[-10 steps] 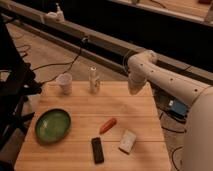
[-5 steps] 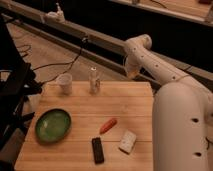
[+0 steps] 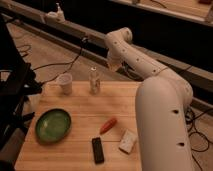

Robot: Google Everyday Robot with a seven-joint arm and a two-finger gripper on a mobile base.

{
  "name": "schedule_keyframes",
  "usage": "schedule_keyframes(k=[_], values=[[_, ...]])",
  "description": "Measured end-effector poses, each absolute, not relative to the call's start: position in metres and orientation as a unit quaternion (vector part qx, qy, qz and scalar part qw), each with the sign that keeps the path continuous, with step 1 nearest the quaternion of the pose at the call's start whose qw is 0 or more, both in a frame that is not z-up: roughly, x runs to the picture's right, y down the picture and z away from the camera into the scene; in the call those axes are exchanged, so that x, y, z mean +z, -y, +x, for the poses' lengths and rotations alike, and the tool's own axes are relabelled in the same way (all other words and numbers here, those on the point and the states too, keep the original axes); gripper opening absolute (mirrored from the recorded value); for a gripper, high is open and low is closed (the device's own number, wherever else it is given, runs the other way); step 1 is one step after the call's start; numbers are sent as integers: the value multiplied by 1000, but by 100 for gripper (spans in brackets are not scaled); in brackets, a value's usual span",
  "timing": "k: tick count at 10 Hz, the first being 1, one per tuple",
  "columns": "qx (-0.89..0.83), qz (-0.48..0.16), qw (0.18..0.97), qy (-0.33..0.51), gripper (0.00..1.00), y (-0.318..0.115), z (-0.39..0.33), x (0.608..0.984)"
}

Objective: Move the arm in a circular motion

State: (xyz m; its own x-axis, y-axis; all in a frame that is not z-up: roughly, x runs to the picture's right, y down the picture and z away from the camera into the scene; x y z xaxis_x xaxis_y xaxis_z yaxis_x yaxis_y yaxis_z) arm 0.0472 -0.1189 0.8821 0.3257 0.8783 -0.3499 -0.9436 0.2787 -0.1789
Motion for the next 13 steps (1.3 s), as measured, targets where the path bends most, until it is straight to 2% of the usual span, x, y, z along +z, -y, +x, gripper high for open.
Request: schedule_keyframes(k=[2,3,6,8,11,13], values=[[519,-196,830,-61,0,97,9,859],[489,-208,846,-52,0,71,3,842],[457,-243,853,-67,0,-7,38,808],[468,-248,843,-96,0,-38,80,805],[526,-219,809,-143,0,-37,150,825],[561,-185,792,-156,0,2,166,851]])
